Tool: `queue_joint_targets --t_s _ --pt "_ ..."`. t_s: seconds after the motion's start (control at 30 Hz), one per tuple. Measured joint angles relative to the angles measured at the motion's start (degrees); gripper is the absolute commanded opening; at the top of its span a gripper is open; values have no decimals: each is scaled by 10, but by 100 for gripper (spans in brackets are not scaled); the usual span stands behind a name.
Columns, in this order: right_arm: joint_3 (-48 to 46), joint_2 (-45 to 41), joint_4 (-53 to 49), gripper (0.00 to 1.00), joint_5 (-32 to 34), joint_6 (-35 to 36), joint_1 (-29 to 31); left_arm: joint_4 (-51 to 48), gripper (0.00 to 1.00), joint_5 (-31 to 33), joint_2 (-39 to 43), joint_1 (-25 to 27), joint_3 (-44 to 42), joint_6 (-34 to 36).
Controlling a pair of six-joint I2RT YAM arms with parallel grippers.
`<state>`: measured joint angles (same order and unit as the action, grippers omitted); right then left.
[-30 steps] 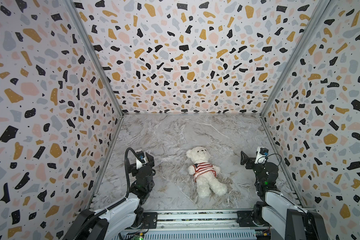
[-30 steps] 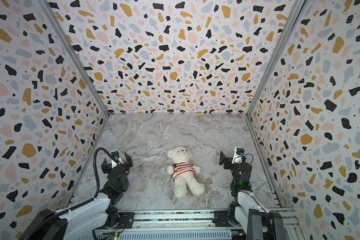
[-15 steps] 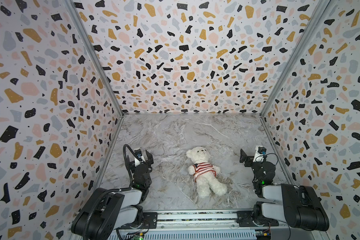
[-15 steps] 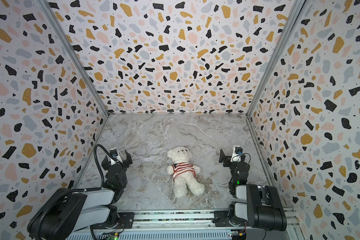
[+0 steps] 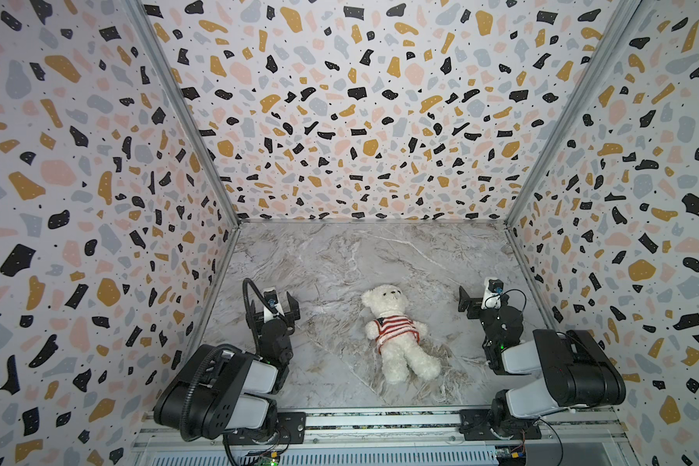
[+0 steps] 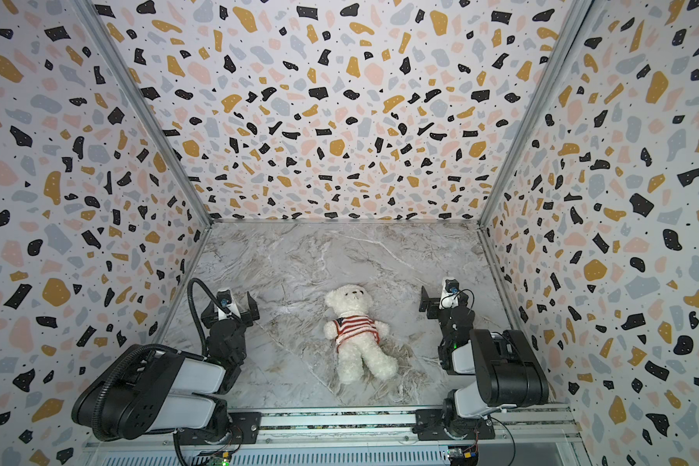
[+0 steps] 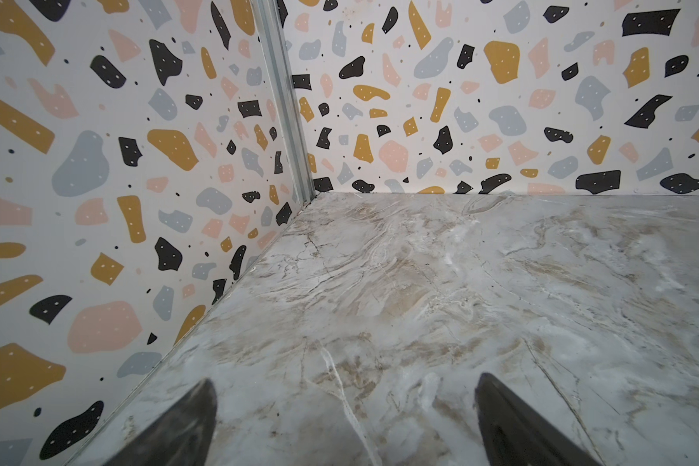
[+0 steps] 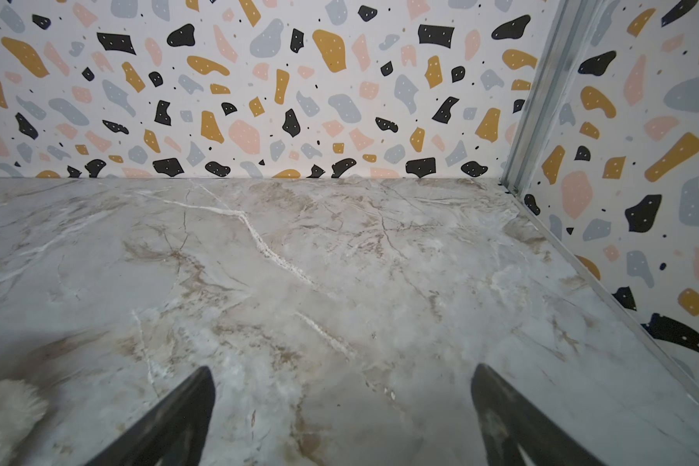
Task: Dress the teddy bear
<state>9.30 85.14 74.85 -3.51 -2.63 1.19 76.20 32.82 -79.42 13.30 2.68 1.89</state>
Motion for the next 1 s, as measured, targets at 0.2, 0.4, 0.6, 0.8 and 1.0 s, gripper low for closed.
queue_joint_targets --t_s 0.2,0.4,0.6,0.8,1.0 --pt "18 1 -27 99 34 10 17 -30 100 -27 0 -38 26 -19" --pt "18 1 -38 99 45 15 18 -68 100 -41 -4 -55 56 -40" --pt "18 1 -40 99 52 17 21 -87 100 -45 -4 -56 57 -45" --pt "18 1 -42 99 62 19 28 -89 100 -45 -4 -56 57 -45" --pt "18 2 -42 99 68 21 30 -89 100 -45 -4 -56 57 -45"
